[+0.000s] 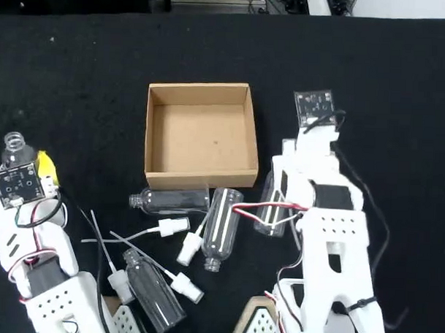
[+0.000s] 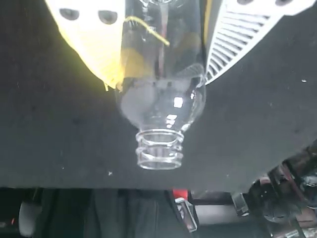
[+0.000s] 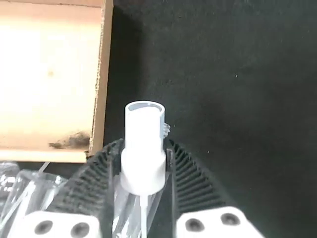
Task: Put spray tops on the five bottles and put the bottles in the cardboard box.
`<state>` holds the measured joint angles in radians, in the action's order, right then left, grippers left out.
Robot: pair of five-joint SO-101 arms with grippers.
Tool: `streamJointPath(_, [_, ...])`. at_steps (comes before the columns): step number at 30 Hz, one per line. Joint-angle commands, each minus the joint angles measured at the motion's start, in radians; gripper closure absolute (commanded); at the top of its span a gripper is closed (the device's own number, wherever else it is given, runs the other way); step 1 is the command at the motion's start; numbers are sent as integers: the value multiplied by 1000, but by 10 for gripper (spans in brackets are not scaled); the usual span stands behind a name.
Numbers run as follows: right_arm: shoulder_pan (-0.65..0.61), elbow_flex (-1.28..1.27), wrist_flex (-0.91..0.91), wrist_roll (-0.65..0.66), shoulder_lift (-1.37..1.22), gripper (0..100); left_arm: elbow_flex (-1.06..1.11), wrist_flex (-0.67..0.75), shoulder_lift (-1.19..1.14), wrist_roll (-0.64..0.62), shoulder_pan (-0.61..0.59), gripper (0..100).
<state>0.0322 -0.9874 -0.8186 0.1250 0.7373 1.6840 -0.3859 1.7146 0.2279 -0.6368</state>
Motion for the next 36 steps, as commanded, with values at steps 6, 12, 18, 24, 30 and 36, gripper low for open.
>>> streamJointPath(6, [-8, -154, 207, -44, 45, 988, 22, 456, -411, 6, -12, 969])
streamJointPath(12, [-8, -163, 201, -44, 45, 988, -7, 641, -660, 5, -13, 967])
streamJointPath(18, [-8, -174, 209, -44, 45, 988, -234, 416, -885, 9, -41, 967])
streamJointPath(24, [-8, -177, 209, -44, 45, 988, -615, -95, -1030, 38, -88, 967])
streamJointPath(30, [-6, -177, 209, -44, 45, 988, -961, -592, -1192, 213, -176, 966])
streamJointPath(36, [-6, -177, 209, -44, 45, 988, -1118, -735, -1481, 384, -288, 966])
